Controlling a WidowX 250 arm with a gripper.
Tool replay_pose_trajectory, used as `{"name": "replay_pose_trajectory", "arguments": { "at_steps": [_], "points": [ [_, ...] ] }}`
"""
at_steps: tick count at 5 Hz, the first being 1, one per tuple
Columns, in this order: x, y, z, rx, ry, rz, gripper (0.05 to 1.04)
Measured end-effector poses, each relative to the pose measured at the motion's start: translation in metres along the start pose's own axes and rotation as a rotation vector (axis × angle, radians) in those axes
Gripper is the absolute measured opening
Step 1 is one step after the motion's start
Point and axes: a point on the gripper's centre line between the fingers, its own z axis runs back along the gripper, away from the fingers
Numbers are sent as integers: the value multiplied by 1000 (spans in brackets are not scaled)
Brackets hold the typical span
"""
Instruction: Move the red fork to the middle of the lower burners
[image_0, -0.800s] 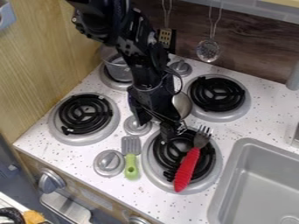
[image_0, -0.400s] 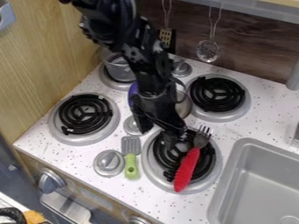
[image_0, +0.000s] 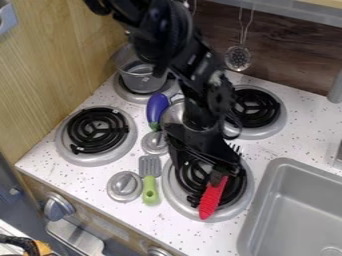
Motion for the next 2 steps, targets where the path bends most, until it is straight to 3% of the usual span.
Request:
{"name": "replay_pose_trajectory", "arguments": {
  "at_steps": [1, 2],
  "points": [
    [4, -3, -12, 11, -41, 46, 999],
    [7, -1, -19, 31, -60, 12, 999]
  ]
}}
